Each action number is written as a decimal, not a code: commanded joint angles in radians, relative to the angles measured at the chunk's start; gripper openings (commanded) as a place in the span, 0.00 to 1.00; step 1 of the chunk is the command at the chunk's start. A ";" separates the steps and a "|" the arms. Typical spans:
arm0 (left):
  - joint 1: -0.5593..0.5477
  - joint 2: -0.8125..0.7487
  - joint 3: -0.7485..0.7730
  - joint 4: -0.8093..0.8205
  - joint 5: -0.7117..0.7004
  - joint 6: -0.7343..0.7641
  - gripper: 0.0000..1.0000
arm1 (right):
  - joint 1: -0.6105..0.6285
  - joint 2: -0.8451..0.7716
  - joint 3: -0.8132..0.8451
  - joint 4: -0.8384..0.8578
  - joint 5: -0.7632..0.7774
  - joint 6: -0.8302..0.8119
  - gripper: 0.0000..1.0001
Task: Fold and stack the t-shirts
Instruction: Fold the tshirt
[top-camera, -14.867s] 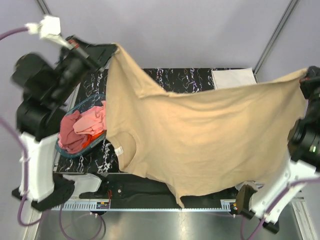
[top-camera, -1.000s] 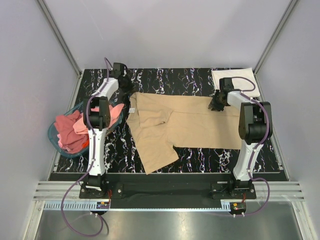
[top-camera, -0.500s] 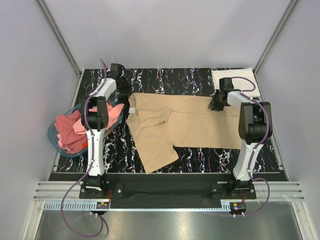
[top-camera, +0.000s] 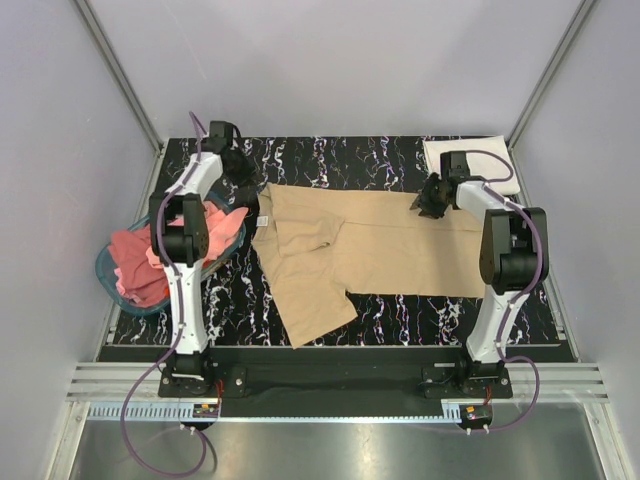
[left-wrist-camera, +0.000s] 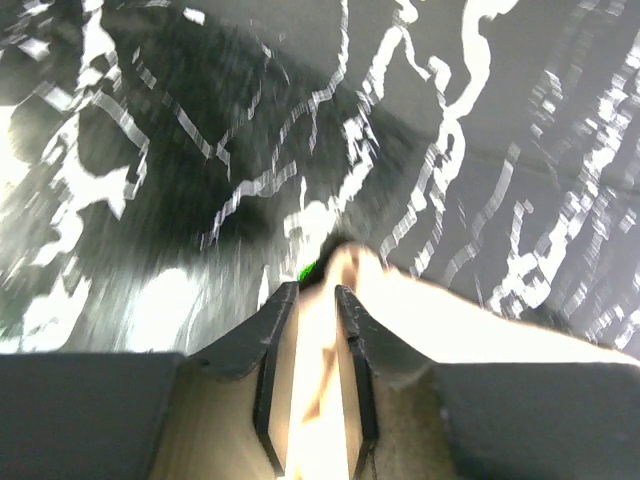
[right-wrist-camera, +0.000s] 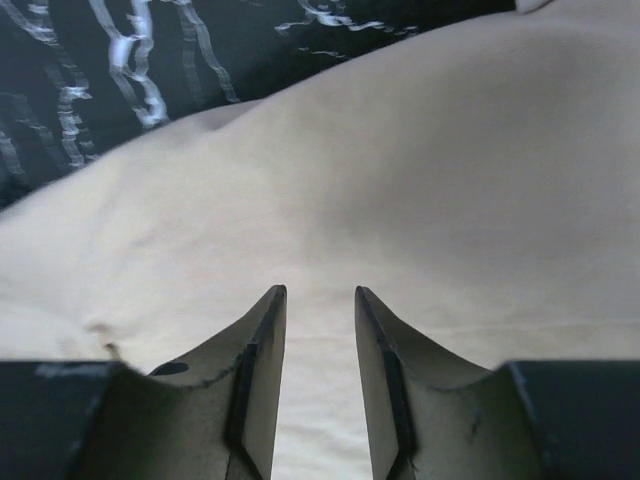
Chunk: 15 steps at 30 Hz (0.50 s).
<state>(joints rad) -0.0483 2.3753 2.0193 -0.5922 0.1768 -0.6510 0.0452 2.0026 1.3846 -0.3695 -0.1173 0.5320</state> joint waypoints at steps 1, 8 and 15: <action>0.007 -0.192 -0.025 0.011 0.029 0.056 0.27 | 0.033 -0.148 -0.013 0.029 -0.077 0.089 0.42; -0.076 -0.407 -0.229 0.000 0.180 0.143 0.28 | 0.254 -0.212 -0.182 0.239 -0.130 0.252 0.42; -0.194 -0.499 -0.431 0.002 0.207 0.148 0.27 | 0.383 -0.180 -0.256 0.417 -0.107 0.417 0.41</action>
<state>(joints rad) -0.2150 1.8919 1.6554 -0.5808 0.3393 -0.5262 0.4042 1.8156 1.1286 -0.0788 -0.2462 0.8406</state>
